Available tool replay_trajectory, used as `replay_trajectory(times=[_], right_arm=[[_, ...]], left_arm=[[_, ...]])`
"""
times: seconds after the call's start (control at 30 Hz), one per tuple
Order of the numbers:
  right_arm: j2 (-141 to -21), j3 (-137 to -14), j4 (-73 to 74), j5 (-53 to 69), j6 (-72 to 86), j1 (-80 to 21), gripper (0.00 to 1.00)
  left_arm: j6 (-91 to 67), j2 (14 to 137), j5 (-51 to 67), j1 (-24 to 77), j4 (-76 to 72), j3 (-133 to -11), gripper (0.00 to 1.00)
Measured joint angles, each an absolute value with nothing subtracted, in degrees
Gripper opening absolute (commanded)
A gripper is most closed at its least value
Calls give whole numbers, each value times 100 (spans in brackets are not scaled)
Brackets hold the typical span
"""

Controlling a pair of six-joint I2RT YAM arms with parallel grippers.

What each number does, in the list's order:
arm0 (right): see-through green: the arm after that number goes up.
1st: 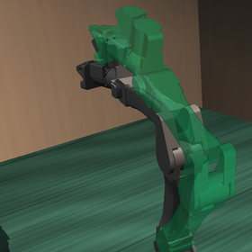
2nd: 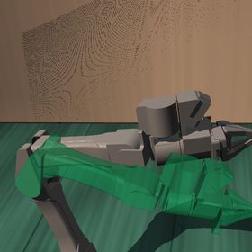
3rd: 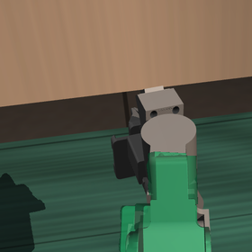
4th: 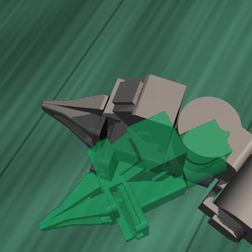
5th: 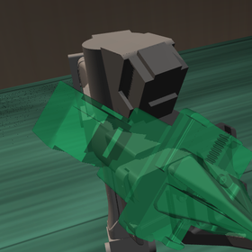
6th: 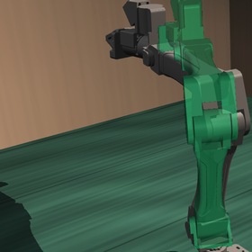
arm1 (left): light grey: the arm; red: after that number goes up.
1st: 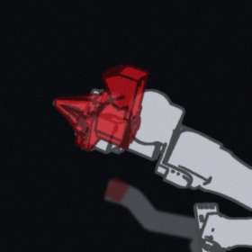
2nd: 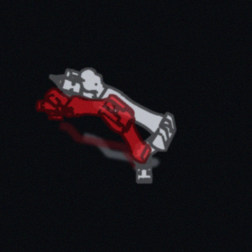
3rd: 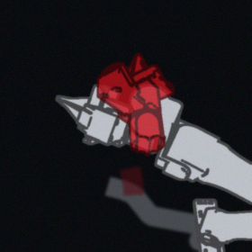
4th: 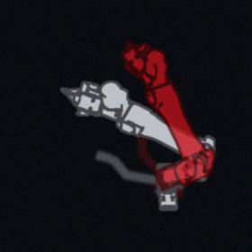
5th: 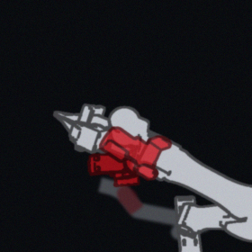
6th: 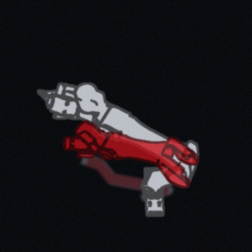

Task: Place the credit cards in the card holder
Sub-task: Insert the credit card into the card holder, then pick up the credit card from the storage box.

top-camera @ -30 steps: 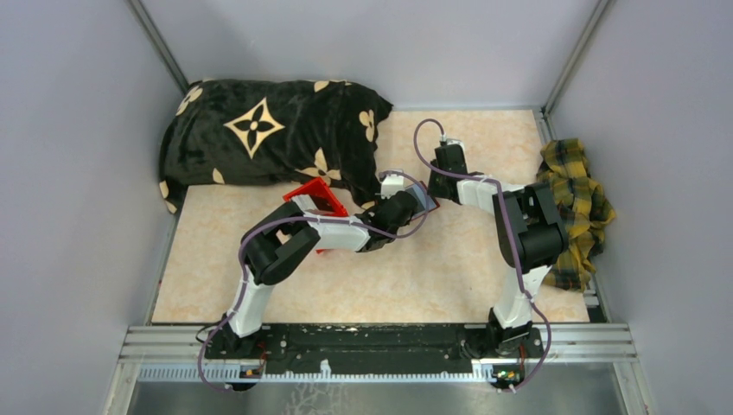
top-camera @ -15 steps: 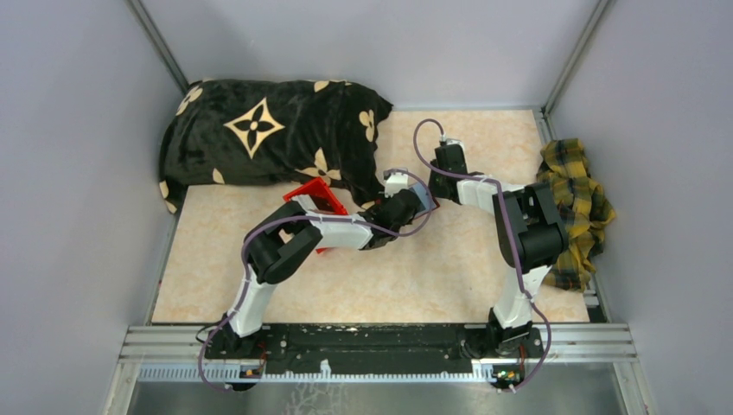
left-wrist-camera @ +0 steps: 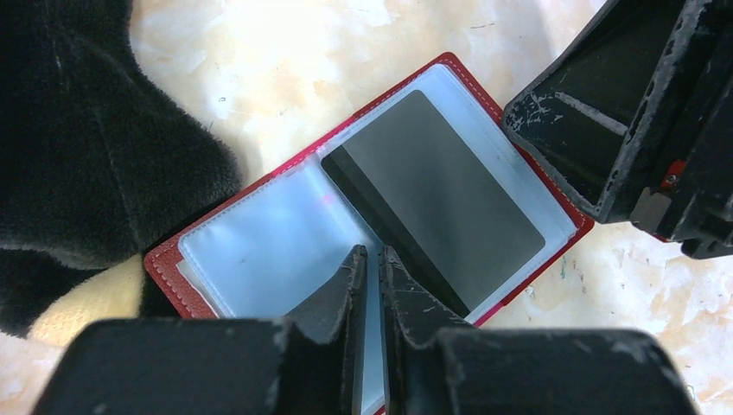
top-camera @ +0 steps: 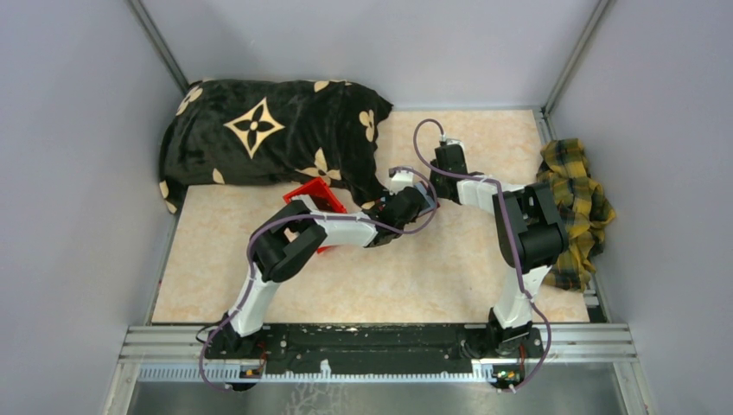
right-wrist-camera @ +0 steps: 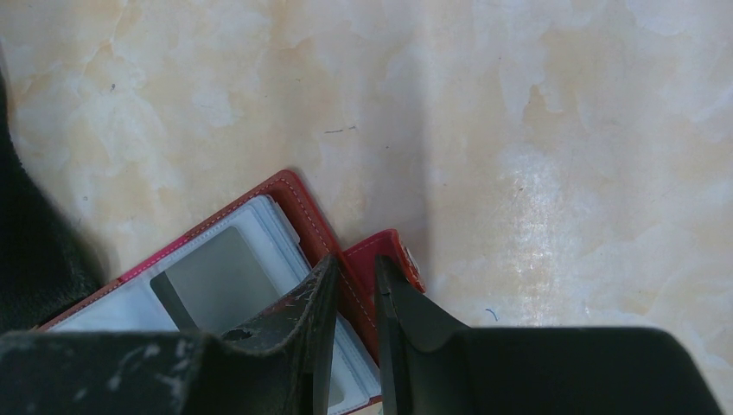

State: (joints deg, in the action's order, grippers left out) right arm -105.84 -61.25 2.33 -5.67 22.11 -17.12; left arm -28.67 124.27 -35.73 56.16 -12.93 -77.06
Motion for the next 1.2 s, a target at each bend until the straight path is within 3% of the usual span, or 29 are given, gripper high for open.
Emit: replay_trajectory(times=[0.7, 0.97, 1.2], right_arm=[[-10584, -6119, 220, -580, 2211, -1747, 23], [-10582, -6112, 215, -648, 2211, -1787, 23], [-10309, -6069, 504, -639, 2209, -1955, 24]], left_arm=[[-2714, 12656, -3540, 5616, -1275, -8123, 18], [-2709, 12529, -3658, 5616, -1302, -7918, 26], [-2718, 11402, -3940, 5618, -1216, -7094, 36]])
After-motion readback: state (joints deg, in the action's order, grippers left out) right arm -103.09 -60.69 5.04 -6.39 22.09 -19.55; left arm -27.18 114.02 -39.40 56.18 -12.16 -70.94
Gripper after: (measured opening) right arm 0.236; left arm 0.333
